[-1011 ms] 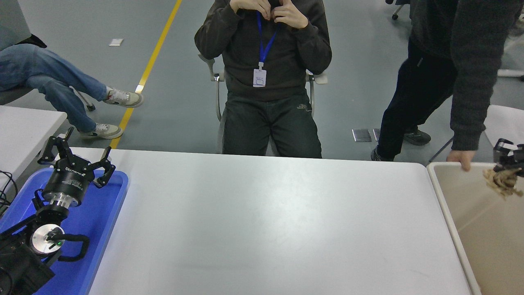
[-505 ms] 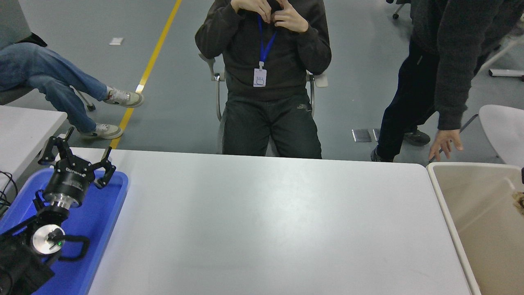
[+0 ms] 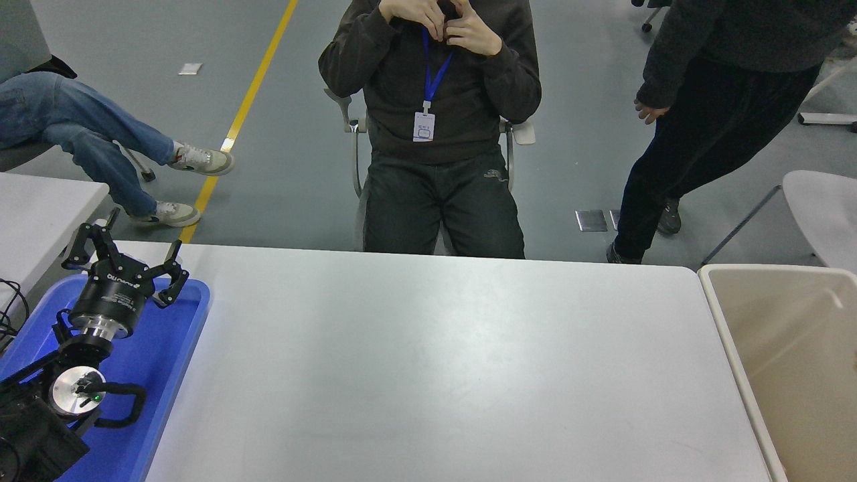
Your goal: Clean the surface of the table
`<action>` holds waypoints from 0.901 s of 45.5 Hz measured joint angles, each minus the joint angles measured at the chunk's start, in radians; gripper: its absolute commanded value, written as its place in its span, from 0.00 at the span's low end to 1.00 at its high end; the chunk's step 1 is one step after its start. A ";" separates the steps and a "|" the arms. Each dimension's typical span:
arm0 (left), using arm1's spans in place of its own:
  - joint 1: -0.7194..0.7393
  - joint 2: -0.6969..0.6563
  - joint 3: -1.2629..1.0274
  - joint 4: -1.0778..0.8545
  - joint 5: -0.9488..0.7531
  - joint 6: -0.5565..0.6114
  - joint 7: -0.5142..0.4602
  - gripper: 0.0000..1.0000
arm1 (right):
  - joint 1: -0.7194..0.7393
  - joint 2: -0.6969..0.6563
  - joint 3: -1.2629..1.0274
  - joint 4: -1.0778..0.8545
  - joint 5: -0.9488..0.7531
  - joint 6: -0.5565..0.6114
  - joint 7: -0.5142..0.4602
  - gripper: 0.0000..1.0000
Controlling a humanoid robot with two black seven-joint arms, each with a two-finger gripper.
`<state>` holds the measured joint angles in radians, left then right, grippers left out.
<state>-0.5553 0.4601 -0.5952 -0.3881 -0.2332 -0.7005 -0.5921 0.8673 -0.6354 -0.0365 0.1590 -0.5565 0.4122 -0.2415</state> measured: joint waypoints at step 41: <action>0.000 0.000 0.000 0.000 0.000 -0.001 0.000 1.00 | -0.154 0.216 -0.340 -0.145 -0.009 -0.330 0.242 0.00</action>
<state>-0.5553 0.4602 -0.5952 -0.3881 -0.2332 -0.7011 -0.5921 0.7132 -0.4192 -0.3760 0.0140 -0.5655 0.0823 0.0002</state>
